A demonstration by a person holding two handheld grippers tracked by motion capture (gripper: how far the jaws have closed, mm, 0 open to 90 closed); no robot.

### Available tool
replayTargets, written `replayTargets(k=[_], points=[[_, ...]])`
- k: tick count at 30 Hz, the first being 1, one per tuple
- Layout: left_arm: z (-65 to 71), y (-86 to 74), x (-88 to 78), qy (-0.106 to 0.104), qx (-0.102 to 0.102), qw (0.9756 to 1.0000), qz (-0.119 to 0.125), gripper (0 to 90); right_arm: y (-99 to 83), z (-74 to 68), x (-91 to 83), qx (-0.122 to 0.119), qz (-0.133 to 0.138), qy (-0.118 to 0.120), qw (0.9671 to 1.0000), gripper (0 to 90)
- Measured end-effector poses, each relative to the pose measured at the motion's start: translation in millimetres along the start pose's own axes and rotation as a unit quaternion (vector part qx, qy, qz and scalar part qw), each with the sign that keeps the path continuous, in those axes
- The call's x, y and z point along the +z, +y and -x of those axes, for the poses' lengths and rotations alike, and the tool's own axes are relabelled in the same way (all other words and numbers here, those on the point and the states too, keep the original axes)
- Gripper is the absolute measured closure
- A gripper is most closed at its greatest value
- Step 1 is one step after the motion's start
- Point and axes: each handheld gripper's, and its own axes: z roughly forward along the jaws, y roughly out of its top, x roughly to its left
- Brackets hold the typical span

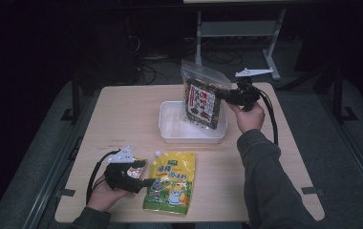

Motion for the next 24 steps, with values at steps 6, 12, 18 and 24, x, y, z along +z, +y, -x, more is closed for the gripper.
replayTargets(k=[6,12,18,24], points=[[0.3,-0.2,1.1,0.001,0.0,1.0,-0.001,20.0,-2.0,2.9,-2.6,0.009,0.003,0.006,0.9999,72.9],[-0.9,-1.3,0.1,0.005,-0.001,1.0,-0.001,20.0,-0.5,5.7,-11.7,0.013,0.008,0.005,0.9999,66.9],[-3.0,-3.6,-1.6,0.01,-0.007,0.9999,-0.001,19.9,-4.5,8.6,-22.8,0.021,0.005,0.008,0.9997,58.0],[-3.7,-4.3,-2.9,0.016,-0.01,0.9998,0.0,19.9,-9.7,6.5,-28.8,0.024,-0.002,0.009,0.9997,50.7]])
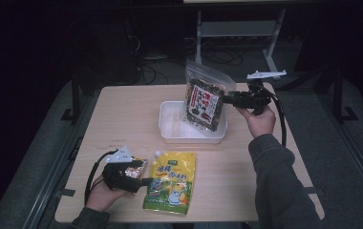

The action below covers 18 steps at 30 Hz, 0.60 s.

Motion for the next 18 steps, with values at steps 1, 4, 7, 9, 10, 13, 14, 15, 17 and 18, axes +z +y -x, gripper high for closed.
replayTargets(k=[1,4,7,9,10,13,14,15,17,18], points=[[-0.1,-0.2,-0.2,0.002,0.0,1.0,0.0,19.9,0.0,0.0,0.0,0.0,0.0,0.0,1.0,50.7],[-0.2,-1.2,-0.8,0.006,-0.002,1.0,0.0,19.8,-2.7,-0.8,-3.6,0.003,-0.002,0.003,1.0,49.3],[-1.6,-2.6,-2.7,0.013,-0.005,0.9999,0.0,19.7,-7.5,-2.3,-7.3,0.004,-0.006,0.005,1.0,44.6],[-2.3,-3.0,-3.2,0.016,-0.004,0.9999,-0.001,19.6,-8.5,-2.8,-7.7,0.007,-0.008,0.007,0.9999,43.8],[-3.0,-3.5,-3.9,0.019,-0.005,0.9998,-0.002,19.6,-9.8,-3.4,-8.4,0.007,-0.008,0.007,0.9999,43.3],[-5.5,-5.6,-6.9,0.03,-0.011,0.9995,-0.002,18.2,-15.0,-4.3,-10.4,0.01,-0.008,0.01,0.9999,40.7],[-5.5,-5.6,-6.9,0.03,-0.011,0.9995,-0.002,18.2,-15.0,-4.3,-10.4,0.01,-0.008,0.01,0.9999,40.7],[-6.1,-6.1,-7.7,0.031,-0.012,0.9995,0.0,18.2,-16.5,-4.4,-10.5,0.011,-0.008,0.011,0.9999,40.3],[-7.5,-6.9,-9.9,0.038,-0.015,0.9992,0.002,17.9,-20.6,-5.4,-11.0,0.014,-0.014,0.012,0.9997,38.8],[-7.5,-6.9,-9.9,0.038,-0.015,0.9992,0.002,17.9,-22.0,-5.9,-11.8,0.014,-0.013,0.012,0.9997,38.8]])
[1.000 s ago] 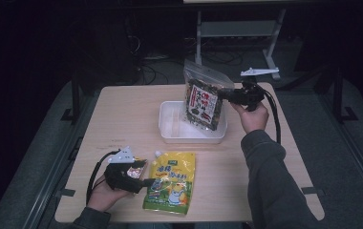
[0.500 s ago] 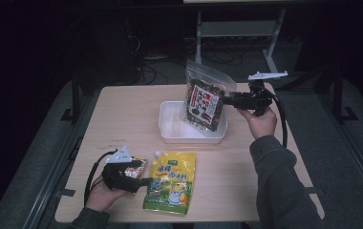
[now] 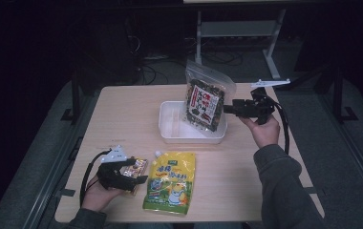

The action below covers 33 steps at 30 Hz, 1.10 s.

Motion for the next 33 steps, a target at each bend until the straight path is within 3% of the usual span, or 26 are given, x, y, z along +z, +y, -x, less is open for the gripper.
replayTargets(k=[9,21,33], points=[[-1.7,-2.3,0.0,0.012,-0.003,0.9999,-0.004,17.2,-9.1,-5.8,-3.7,0.002,-0.006,0.012,0.9999,35.6],[0.0,-1.8,2.7,0.009,-0.001,0.9999,-0.006,17.2,-27.7,-14.4,-9.6,0.009,-0.017,0.027,0.9994,32.6],[2.2,-0.8,5.3,0.003,0.001,1.0,-0.006,17.1,-39.5,-28.7,-13.3,0.001,-0.032,0.043,0.9986,29.3]])
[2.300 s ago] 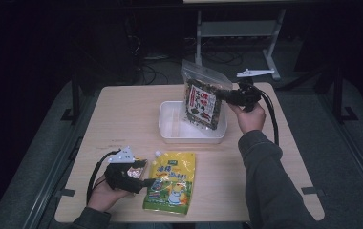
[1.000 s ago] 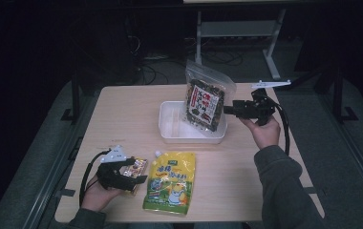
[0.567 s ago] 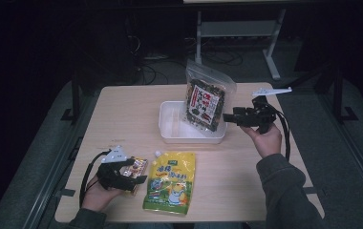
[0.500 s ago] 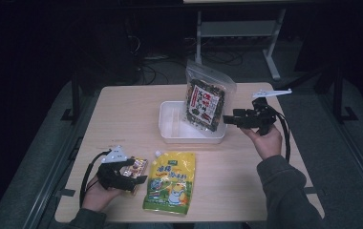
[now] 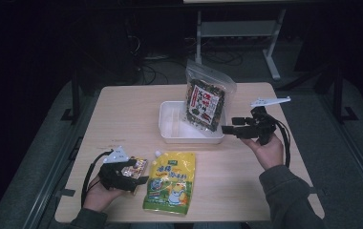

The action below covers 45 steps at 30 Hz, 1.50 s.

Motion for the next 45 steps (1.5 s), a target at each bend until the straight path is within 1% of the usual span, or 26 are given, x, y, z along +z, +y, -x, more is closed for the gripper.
replayTargets(k=[1,7,8,12,20,22,23,26,27,28,29,30,31,32,33,35,38,39,41,43,45], points=[[0.0,0.1,0.0,0.0,0.0,1.0,0.0,17.1,-1.4,-0.7,1.4,0.001,-0.006,0.001,1.0,28.5],[1.1,0.9,-0.3,-0.001,0.001,1.0,0.0,17.1,-7.6,-7.1,6.1,-0.001,-0.013,0.012,0.9998,27.3],[1.3,1.2,0.2,-0.001,0.003,1.0,-0.001,17.1,-9.0,-11.5,7.1,-0.004,-0.019,0.014,0.9997,26.9],[2.8,2.7,1.8,-0.004,0.005,1.0,-0.001,17.1,-10.9,-19.0,8.1,-0.014,-0.026,0.019,0.9994,26.3],[1.9,3.0,1.1,-0.004,0.006,1.0,0.0,17.1,-14.3,-24.2,13.0,-0.015,-0.03,0.029,0.999,26.0],[2.1,3.2,1.6,-0.003,0.007,1.0,-0.002,17.1,-18.4,-27.4,18.3,-0.015,-0.037,0.036,0.9985,25.5],[2.1,3.2,1.6,-0.003,0.007,1.0,-0.002,17.1,-18.4,-27.4,18.3,-0.015,-0.037,0.036,0.9985,25.5],[4.1,4.4,2.3,-0.006,0.01,0.9999,-0.002,17.1,-25.8,-32.7,28.9,-0.015,-0.051,0.049,0.9974,25.4],[4.1,4.4,2.3,-0.006,0.01,0.9999,-0.002,17.1,-25.8,-32.7,28.9,-0.015,-0.051,0.049,0.9974,25.4],[4.4,4.5,2.5,-0.006,0.011,0.9999,-0.002,17.1,-29.1,-34.5,35.0,-0.013,-0.06,0.053,0.9967,25.3],[4.9,4.8,2.8,-0.007,0.011,0.9999,-0.003,17.1,-29.1,-34.5,35.0,-0.013,-0.06,0.053,0.9967,25.3],[5.3,5.1,3.2,-0.007,0.011,0.9999,-0.003,17.1,-31.7,-36.4,40.9,-0.012,-0.068,0.058,0.9959,25.4],[5.5,5.4,3.6,-0.008,0.013,0.9999,-0.003,17.1,-31.7,-36.4,40.9,-0.012,-0.068,0.058,0.9959,25.4],[6.5,6.0,4.5,-0.009,0.013,0.9999,-0.005,17.1,-33.1,-38.4,46.2,-0.012,-0.076,0.062,0.9951,25.4],[6.5,6.0,4.5,-0.009,0.013,0.9999,-0.005,17.1,-33.1,-38.4,46.2,-0.012,-0.076,0.062,0.9951,25.4],[7.2,6.1,5.3,-0.009,0.015,0.9998,-0.006,17.1,-33.0,-41.6,53.1,-0.014,-0.082,0.067,0.9943,25.9],[8.1,6.1,5.8,-0.012,0.015,0.9998,-0.006,17.2,-32.7,-43.5,57.5,-0.014,-0.087,0.07,0.9936,26.3],[8.4,6.2,6.9,-0.013,0.015,0.9998,-0.007,17.3,-32.7,-44.6,62.2,-0.016,-0.094,0.07,0.993,27.4],[8.6,6.4,7.3,-0.014,0.015,0.9998,-0.008,17.3,-32.7,-44.7,63.5,-0.014,-0.098,0.071,0.9926,27.5],[8.8,6.9,7.6,-0.013,0.018,0.9997,-0.009,17.3,-34.3,-44.2,69.5,-0.014,-0.111,0.068,0.9915,28.9],[9.7,7.3,7.9,-0.014,0.019,0.9997,-0.009,17.3,-34.9,-43.5,71.7,-0.012,-0.115,0.067,0.991,29.3]])
